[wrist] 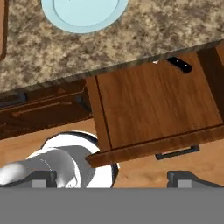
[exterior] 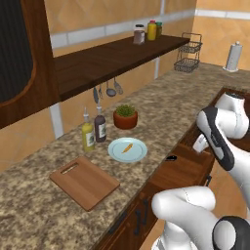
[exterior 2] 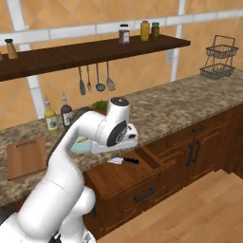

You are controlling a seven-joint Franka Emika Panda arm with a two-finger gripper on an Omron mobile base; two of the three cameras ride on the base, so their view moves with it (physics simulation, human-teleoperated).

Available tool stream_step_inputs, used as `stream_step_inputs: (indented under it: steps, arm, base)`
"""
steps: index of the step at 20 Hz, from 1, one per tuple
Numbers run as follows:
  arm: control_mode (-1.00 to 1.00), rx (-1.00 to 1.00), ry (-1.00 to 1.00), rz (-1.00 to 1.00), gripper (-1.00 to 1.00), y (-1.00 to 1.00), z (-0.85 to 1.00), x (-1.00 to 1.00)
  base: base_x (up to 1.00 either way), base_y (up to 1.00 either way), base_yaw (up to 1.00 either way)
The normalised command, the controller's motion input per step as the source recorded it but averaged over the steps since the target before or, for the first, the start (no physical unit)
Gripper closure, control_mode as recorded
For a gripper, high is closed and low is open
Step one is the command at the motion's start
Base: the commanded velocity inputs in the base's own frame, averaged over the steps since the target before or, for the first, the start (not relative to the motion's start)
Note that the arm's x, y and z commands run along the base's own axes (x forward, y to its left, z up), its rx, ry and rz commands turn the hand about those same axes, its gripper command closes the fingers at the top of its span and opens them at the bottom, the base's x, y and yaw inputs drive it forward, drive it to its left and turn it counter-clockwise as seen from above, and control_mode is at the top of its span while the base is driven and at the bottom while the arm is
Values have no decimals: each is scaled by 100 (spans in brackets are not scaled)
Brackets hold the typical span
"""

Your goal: Pick up the knife from the drawer and place it on the cutting board. Then place the meat from the plate to the cutting board.

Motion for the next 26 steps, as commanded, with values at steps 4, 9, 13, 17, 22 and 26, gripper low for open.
stream_step_inputs:
  steps: [4,9,13,17,22,26]
  arm:
    - [-100,0,4,44,-100,-59,-100,100]
    - [-100,0,11,30,-100,-34,-93,100]
    - [-100,0,12,4,-100,-15,-72,91]
    - [-100,0,4,0,-100,-25,-66,63]
    - [-100,0,1,0,-100,-31,-58,40]
    - [-100,0,0,0,-100,-21,-58,29]
  base:
    - [0,0,0]
    - [0,0,0]
    - [0,0,0]
    - [0,0,0]
    - [0,0,0]
    - [0,0,0]
